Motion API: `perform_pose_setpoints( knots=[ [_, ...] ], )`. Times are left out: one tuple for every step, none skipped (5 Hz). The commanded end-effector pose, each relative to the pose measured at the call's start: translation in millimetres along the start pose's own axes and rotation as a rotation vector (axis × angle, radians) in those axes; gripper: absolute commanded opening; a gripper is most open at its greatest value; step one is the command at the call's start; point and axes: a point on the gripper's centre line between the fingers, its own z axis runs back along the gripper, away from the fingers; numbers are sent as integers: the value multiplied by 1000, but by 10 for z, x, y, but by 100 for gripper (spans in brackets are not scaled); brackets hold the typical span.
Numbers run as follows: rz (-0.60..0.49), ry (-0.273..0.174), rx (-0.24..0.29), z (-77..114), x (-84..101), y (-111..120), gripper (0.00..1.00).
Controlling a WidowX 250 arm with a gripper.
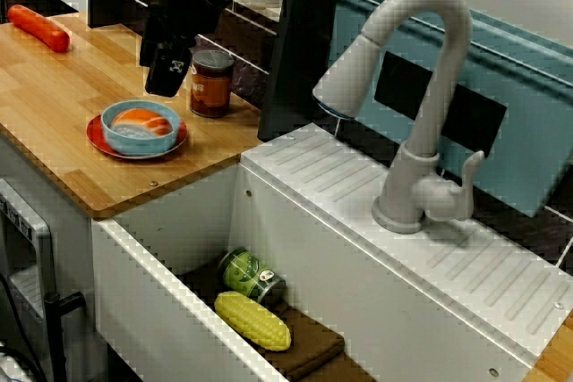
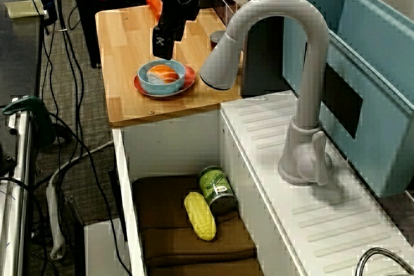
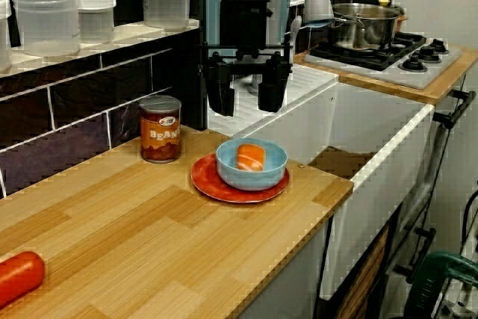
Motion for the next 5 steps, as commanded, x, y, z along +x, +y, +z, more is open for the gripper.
perform_pose_setpoints(
  knots=[
    [97,-64,15,232,-88,-9,100],
    [203,-80,-15,281,-185,-136,100],
    [309,-80,-106,295,-345,-248,100],
    [358,-131,-164,366,-423,-354,100],
    [417,-145,-235,364,-384,-535,100]
  ],
)
